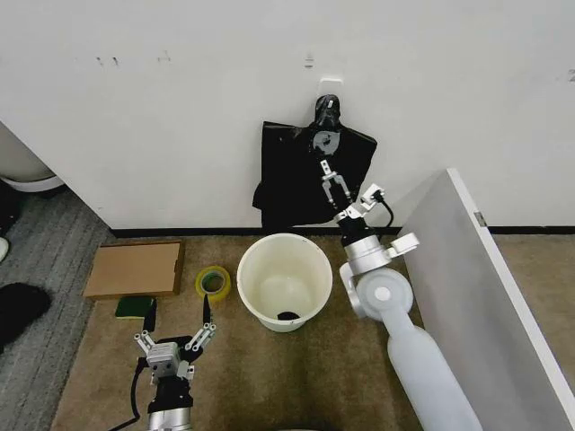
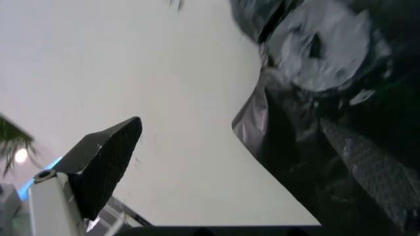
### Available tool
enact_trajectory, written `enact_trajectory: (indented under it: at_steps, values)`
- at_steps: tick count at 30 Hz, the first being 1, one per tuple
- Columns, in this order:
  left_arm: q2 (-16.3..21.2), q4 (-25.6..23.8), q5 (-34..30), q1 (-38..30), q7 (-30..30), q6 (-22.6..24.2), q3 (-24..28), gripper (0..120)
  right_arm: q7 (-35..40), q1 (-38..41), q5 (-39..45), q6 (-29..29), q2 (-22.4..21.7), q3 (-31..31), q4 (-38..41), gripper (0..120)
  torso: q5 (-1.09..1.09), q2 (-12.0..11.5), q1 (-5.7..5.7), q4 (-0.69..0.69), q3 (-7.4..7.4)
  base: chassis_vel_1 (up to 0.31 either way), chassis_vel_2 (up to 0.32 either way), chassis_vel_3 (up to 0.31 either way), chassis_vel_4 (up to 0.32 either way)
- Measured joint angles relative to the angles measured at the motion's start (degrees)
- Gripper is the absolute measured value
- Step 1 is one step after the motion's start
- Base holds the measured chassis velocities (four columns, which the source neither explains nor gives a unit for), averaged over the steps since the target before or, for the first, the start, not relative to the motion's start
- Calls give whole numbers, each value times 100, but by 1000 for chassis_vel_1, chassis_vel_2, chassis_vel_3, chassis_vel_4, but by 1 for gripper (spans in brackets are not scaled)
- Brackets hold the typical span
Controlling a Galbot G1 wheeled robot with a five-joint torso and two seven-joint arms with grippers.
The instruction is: Place the garbage bag over the trash bin.
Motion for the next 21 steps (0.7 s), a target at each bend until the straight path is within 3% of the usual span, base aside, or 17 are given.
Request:
enact_trajectory:
  at_steps: [21]
  values:
    - [-56,-28,-15,-16,-3,-77,-53,100,-460,673,-159,114,186,178,-1098,100,0,0,-1,0,-1,0,0,0,0]
